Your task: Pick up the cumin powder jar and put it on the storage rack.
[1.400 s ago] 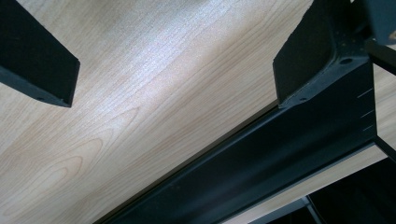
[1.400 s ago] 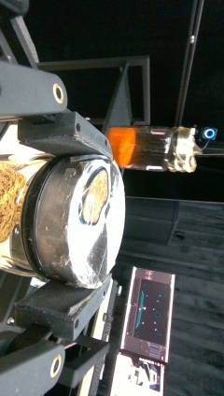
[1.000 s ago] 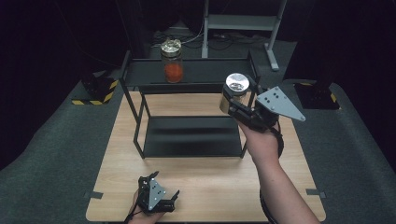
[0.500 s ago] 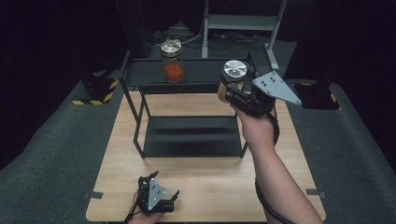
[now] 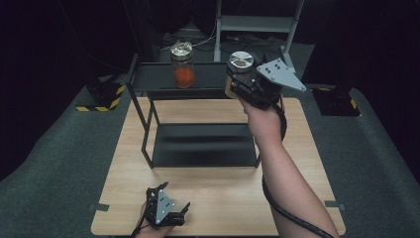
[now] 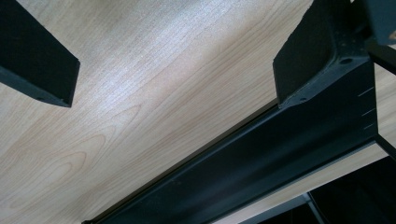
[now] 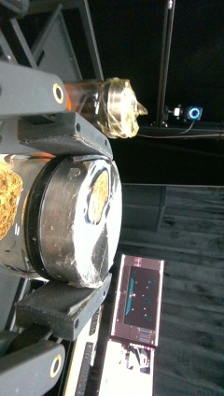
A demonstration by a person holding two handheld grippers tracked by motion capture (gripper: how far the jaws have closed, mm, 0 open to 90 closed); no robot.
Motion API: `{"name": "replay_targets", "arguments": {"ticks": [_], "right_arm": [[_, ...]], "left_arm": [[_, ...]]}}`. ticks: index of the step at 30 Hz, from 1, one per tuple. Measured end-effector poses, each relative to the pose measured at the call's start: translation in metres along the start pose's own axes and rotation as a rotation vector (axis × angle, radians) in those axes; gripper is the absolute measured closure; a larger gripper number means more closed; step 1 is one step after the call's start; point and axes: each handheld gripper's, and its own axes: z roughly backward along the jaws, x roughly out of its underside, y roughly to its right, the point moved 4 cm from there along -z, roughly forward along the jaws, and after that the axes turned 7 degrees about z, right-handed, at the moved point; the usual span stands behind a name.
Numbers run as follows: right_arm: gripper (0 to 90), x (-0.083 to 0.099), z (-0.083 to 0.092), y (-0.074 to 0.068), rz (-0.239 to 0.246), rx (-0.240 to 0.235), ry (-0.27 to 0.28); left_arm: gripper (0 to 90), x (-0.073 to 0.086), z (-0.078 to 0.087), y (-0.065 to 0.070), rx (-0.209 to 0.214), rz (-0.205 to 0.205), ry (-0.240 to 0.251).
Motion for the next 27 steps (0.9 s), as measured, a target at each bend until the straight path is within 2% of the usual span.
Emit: {"name": "replay_targets", "arguments": {"ticks": [13, 20, 27], "right_arm": [[34.1, -0.004, -0.028, 0.001, 0.011, 0.024, -0.019], [34.0, -0.003, -0.036, 0.002, 0.017, 0.039, -0.026], [34.0, 0.001, -0.043, 0.005, -0.002, 0.042, -0.029]], "left_arm": [[0.8, 0.001, 0.001, 0.000, 0.005, -0.009, 0.006], [0.8, 0.001, 0.001, -0.001, 0.008, -0.007, 0.008], [0.8, 0.001, 0.001, -0.002, 0.012, -0.005, 0.010]]}}
